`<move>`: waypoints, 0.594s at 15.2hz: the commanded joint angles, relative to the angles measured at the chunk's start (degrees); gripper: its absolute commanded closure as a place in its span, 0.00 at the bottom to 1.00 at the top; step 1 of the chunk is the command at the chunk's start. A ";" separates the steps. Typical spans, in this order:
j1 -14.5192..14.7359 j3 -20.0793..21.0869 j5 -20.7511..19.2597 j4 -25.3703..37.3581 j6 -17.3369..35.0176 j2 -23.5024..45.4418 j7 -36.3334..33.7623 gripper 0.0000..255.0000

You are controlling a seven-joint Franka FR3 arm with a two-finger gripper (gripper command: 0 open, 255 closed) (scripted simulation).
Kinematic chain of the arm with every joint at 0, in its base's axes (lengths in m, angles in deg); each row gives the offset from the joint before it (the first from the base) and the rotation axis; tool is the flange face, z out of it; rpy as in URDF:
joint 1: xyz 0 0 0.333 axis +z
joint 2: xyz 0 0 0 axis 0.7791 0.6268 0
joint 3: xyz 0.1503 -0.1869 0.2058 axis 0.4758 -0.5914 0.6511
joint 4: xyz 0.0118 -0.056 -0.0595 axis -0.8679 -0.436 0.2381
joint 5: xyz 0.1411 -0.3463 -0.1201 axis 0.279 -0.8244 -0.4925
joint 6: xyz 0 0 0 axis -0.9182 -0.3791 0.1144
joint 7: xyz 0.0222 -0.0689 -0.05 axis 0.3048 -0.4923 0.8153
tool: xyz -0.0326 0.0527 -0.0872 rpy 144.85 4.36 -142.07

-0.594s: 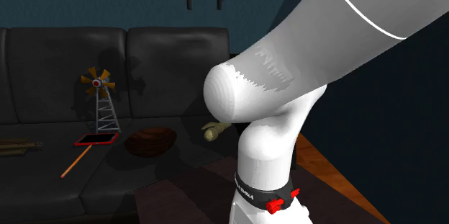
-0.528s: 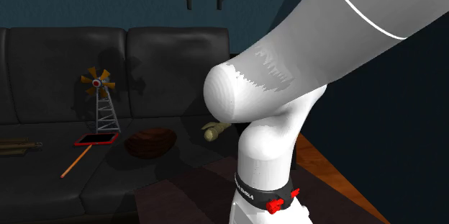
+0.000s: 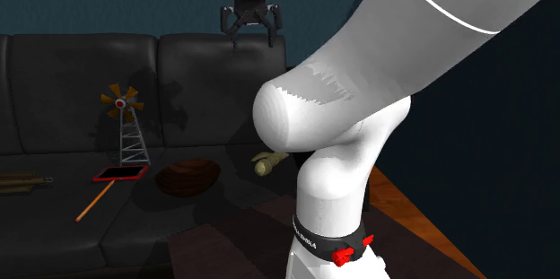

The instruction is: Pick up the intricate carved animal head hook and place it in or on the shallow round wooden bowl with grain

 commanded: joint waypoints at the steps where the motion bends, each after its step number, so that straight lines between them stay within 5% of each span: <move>1: -0.75 1.01 -0.33 -2.57 4.06 1.86 -2.69 0.00; 9: -4.83 4.19 -3.24 -9.00 19.28 12.88 -13.02 0.00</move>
